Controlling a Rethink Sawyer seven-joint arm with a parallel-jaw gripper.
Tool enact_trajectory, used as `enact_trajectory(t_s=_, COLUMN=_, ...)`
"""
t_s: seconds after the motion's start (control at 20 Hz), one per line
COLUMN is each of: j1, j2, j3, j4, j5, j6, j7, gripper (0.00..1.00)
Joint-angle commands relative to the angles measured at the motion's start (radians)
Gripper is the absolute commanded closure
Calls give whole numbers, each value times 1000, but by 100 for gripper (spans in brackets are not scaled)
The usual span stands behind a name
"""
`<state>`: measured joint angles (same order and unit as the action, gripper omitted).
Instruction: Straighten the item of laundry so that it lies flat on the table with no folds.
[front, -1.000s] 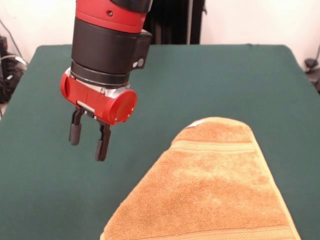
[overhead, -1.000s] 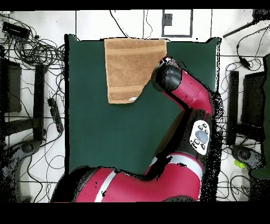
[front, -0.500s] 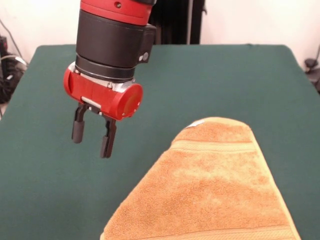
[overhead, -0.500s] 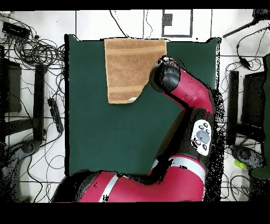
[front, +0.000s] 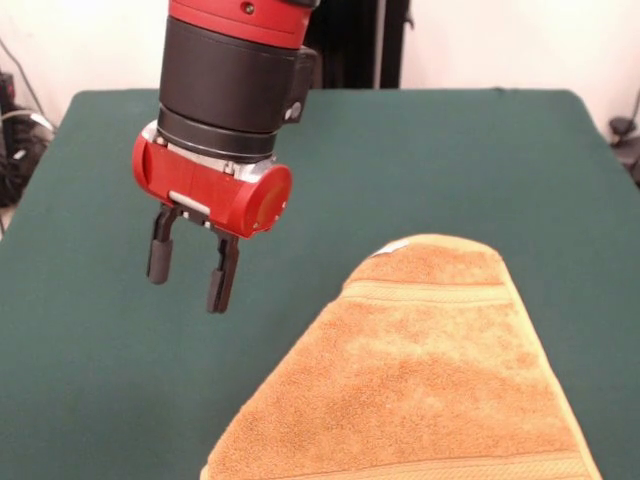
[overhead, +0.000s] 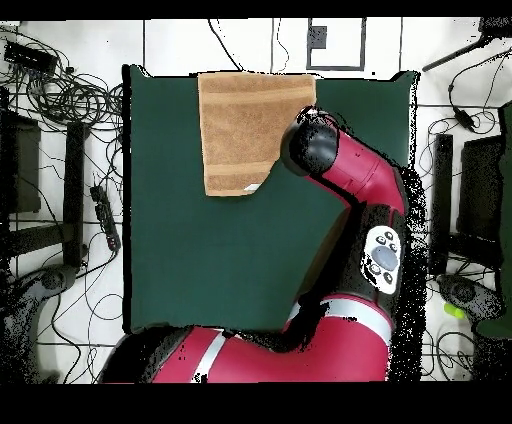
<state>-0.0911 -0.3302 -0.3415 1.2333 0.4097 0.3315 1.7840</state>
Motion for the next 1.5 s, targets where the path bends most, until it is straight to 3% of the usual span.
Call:
enact_trajectory(t_s=0.05, j1=1, j2=25, j3=150, j4=71, j5=-25, j6=45, j7=115, gripper=0)
enact_trajectory(t_s=1.5, j1=5, j2=45, j3=146, j4=52, j5=-44, j6=33, j7=136, gripper=0)
